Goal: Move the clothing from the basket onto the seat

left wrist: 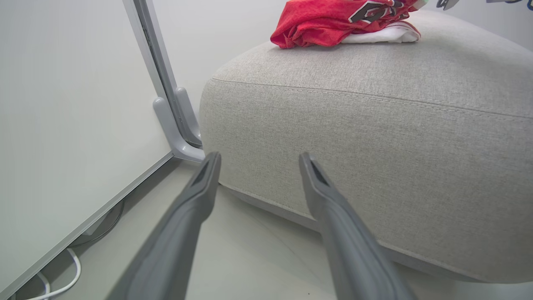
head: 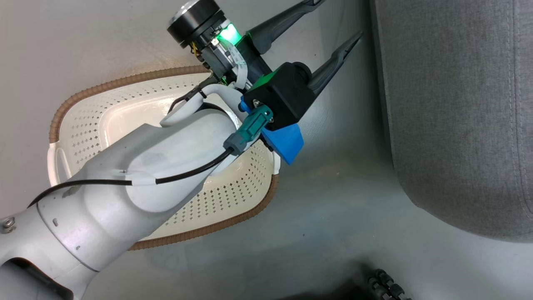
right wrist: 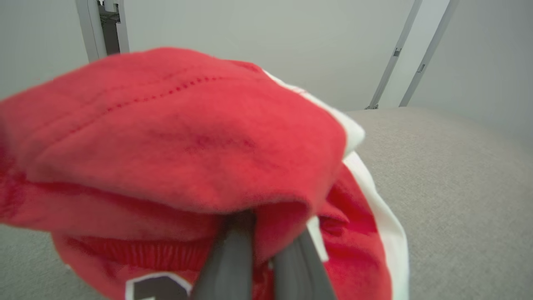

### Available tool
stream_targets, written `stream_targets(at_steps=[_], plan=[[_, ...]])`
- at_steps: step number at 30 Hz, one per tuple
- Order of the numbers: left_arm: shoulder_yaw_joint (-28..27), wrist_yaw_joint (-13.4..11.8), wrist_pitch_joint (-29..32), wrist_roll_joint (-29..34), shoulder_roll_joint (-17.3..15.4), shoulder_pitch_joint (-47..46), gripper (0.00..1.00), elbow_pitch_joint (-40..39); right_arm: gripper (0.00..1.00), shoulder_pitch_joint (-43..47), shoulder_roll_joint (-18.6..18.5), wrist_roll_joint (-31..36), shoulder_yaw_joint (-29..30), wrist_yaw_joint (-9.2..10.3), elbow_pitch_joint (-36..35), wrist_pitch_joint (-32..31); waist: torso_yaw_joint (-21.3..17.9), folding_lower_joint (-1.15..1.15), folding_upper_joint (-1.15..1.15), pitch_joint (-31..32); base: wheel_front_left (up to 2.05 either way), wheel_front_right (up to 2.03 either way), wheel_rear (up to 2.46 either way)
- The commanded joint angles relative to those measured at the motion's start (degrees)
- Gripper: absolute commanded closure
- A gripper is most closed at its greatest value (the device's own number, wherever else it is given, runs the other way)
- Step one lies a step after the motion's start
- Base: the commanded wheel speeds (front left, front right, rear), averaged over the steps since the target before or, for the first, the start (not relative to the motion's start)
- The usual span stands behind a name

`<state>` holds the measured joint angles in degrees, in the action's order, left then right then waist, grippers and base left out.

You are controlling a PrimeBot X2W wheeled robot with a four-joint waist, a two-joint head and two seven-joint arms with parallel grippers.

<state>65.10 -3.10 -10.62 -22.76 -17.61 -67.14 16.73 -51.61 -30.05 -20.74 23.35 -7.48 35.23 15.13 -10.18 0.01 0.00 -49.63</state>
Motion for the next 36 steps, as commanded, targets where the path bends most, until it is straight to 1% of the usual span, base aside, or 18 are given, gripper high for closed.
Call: stream_targets(at_steps=[1,2,3,6,9,12,17,24,28,31,36], plan=[[-0.19,-0.32,-0.1,-0.25,-0.45,-0.26,0.0,0.09,0.83,-1.02,0.51,-0.09,0.33,-0.03,0.04,0.02,-0.25,-0.01,0.0,0.34,0.0,0.0,0.0],[-0.11,-0.38,-0.14,-0.36,-0.51,0.01,0.0,0.21,0.07,-1.05,0.84,0.18,0.31,-0.03,-0.04,0.01,-0.37,-0.01,0.0,0.67,0.0,0.0,0.0],[-0.04,-0.45,-0.17,-0.37,-0.48,0.23,0.0,0.29,0.0,-0.87,1.15,0.34,0.24,-0.03,-0.3,0.01,-0.45,-0.01,0.0,1.04,0.0,0.0,0.0],[0.17,-0.53,-0.75,-0.72,-0.11,1.1,0.0,0.62,0.0,1.18,1.78,0.79,0.43,-0.03,-1.64,0.02,-0.52,-0.01,0.0,2.84,0.0,0.0,0.0],[0.3,-0.72,-1.52,-1.14,0.34,2.02,0.0,1.19,0.0,4.34,2.77,1.44,0.96,-0.03,-4.81,0.02,-0.43,-0.01,0.0,5.21,0.0,0.0,0.0],[-0.03,-1.0,-2.41,-1.92,0.75,3.33,0.0,1.91,0.0,9.01,3.39,2.89,0.56,-0.02,-9.05,0.03,-0.2,-0.01,0.0,7.96,0.0,0.0,0.0],[-1.02,-1.7,-3.69,-3.27,0.78,6.09,0.0,3.16,0.0,18.7,5.48,4.38,0.68,-0.02,-16.88,0.02,-0.14,-0.01,0.0,12.95,0.0,0.0,0.0],[-3.65,-2.61,-4.59,-5.43,1.09,11.31,0.0,4.42,0.0,29.68,7.19,5.61,-0.83,-0.03,-24.6,0.02,0.48,-0.01,0.0,20.94,0.0,0.0,0.0],[-6.82,-3.33,-4.6,-5.77,1.27,15.0,0.0,3.15,0.0,33.33,8.15,5.65,-3.17,-0.02,-28.37,0.02,1.44,-0.01,0.0,24.99,0.0,0.0,0.0],[-9.69,-3.8,-4.62,-5.36,0.79,18.29,0.0,2.35,0.0,35.19,9.99,4.59,-5.68,-0.03,-30.98,0.02,2.48,-0.01,0.0,27.82,0.0,0.0,0.0],[-16.02,-4.95,-4.63,-4.52,0.57,23.87,0.0,1.01,0.0,38.86,12.02,5.35,-10.49,-0.03,-34.84,0.01,5.14,-0.01,0.0,31.94,0.0,0.0,0.0]])
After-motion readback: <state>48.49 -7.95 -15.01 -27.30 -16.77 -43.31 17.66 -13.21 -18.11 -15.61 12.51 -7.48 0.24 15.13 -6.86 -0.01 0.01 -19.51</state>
